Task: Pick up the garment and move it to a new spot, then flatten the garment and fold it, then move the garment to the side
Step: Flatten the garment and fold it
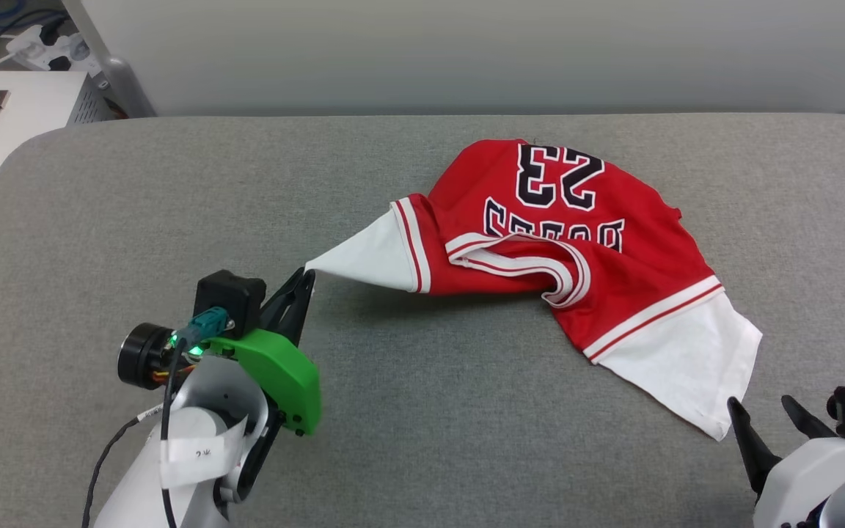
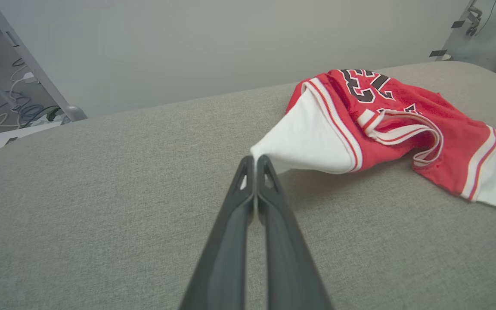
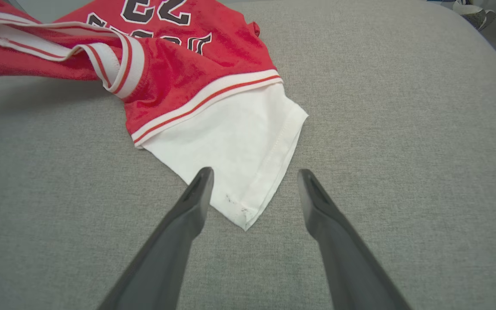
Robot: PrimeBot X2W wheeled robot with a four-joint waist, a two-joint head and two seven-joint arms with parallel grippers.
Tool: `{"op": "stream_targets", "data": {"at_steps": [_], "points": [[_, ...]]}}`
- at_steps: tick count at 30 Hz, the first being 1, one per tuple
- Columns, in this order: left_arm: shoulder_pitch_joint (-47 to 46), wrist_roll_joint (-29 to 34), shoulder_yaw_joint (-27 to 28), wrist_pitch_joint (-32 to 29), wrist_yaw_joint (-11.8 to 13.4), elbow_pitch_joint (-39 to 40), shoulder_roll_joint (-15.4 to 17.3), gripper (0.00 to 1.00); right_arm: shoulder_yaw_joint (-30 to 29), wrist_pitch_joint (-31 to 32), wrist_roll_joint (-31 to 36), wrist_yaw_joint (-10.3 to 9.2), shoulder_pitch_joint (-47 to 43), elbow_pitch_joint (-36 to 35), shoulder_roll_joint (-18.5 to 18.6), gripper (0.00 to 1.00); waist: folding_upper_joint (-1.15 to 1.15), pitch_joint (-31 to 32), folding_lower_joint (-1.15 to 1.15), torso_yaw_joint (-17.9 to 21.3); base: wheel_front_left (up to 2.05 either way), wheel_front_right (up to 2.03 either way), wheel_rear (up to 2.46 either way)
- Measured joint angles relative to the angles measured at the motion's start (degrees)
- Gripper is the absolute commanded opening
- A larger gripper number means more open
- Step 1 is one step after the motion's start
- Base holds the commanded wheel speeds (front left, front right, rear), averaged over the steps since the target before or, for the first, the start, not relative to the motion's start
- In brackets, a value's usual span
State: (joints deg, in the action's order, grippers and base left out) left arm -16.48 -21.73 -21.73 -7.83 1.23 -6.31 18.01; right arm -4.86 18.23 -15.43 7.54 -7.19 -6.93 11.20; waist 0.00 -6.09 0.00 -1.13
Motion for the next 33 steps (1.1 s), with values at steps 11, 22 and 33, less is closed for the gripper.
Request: {"op": "stream_targets", "data": {"at_steps": [11,22,33], "points": [[3.04,-0.02,1.46,7.09,0.55,1.67,0.27,0.0,5.6,17.03,-0.9,0.0,3.27,2.8,6.5,1.0,0.0,-1.81,0.0,-2.44,0.0,0.0,0.0],[3.15,-0.04,0.6,8.37,0.45,1.55,-0.09,0.0,11.24,20.87,-2.48,-0.01,7.87,8.6,10.45,1.0,0.0,-4.32,0.0,-5.26,0.0,0.0,0.0],[2.77,-0.69,0.48,9.47,0.02,0.31,0.0,0.0,14.61,18.92,-8.04,-0.03,10.9,14.61,12.71,0.0,0.0,-5.58,0.0,-5.75,0.0,0.0,0.0]]}}
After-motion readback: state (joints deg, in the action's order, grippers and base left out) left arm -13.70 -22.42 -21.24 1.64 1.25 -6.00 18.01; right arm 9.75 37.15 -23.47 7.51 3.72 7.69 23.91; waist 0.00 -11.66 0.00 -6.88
